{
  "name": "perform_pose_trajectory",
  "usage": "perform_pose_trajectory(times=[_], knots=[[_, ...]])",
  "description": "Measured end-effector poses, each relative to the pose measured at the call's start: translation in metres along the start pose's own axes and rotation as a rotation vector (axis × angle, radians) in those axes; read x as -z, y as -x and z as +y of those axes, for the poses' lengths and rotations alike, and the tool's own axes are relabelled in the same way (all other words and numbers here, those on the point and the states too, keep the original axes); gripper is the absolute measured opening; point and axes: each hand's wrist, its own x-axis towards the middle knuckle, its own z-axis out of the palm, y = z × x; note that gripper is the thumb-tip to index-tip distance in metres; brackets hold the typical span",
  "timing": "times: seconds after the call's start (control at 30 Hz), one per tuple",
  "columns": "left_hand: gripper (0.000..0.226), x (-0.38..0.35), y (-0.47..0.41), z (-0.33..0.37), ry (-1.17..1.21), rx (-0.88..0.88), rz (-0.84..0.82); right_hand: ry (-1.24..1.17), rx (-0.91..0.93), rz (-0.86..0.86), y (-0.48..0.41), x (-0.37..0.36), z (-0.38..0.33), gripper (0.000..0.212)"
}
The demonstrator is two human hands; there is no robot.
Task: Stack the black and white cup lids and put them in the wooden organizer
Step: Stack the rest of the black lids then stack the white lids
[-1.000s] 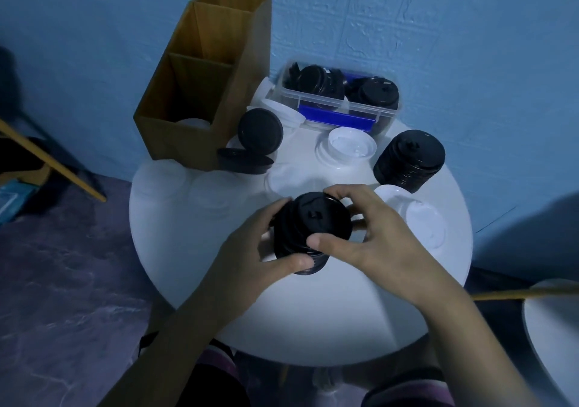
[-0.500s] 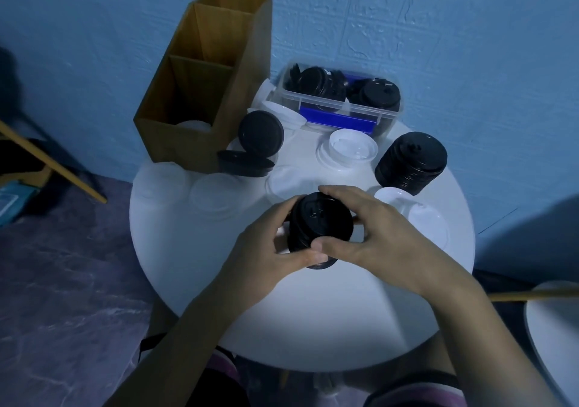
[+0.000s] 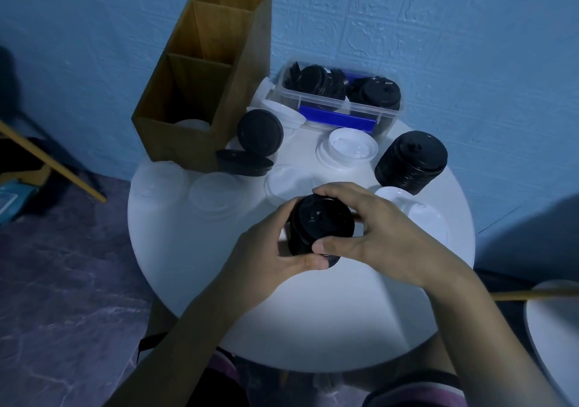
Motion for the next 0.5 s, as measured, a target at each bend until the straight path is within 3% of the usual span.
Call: perform_pose_trajectory(times=[0.5], knots=[[0.071, 0.0001, -0.0008, -0.0010, -0.062, 0.010, 0.022, -0.095, -0.032, -0.034, 0.0013, -0.0004, 0.0070, 0.076]])
